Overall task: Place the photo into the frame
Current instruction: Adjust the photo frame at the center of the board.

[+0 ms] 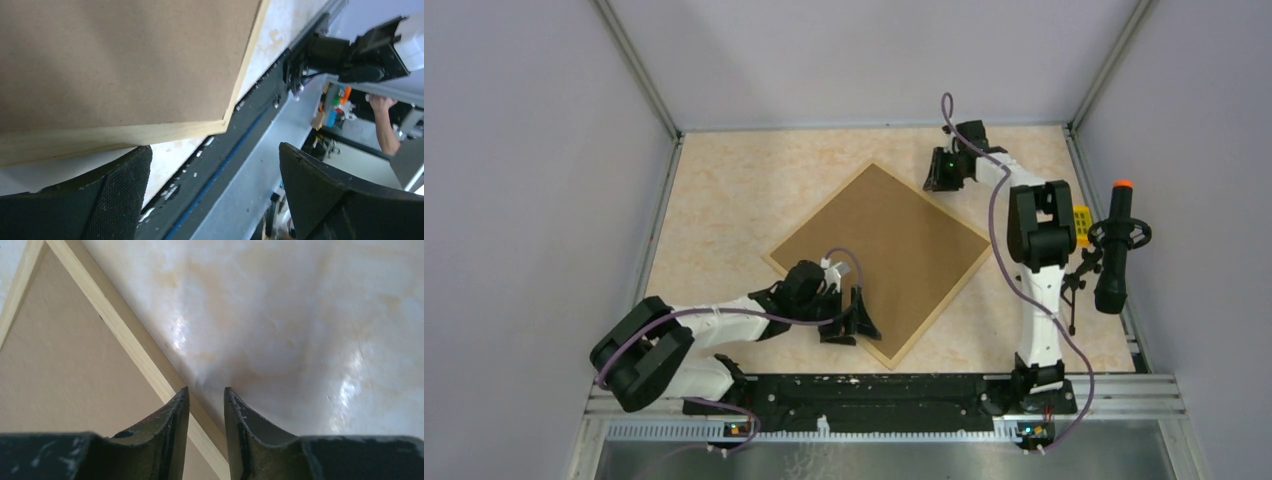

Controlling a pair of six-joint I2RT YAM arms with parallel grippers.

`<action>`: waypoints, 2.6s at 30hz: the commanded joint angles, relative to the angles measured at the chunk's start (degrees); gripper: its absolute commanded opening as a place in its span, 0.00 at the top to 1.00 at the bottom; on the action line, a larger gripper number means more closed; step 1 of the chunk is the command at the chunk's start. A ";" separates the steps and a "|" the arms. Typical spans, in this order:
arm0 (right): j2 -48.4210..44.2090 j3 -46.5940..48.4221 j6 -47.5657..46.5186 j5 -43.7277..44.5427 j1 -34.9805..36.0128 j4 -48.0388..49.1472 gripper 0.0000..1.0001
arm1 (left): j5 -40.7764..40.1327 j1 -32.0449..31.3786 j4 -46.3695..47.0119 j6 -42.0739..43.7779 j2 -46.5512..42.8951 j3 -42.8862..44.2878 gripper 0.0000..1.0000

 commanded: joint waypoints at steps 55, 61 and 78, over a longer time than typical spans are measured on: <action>-30.54 -40.06 6.71 18.31 4.56 3.74 0.40 | -10.79 38.19 -41.24 31.40 -1.05 27.01 0.07; -31.08 -41.63 6.67 15.99 4.57 4.56 0.40 | -9.65 37.03 -48.01 29.66 -6.31 24.57 0.22; -36.79 -42.06 5.43 18.37 4.65 -2.02 0.40 | -9.34 33.13 -45.46 29.24 -0.50 21.04 0.19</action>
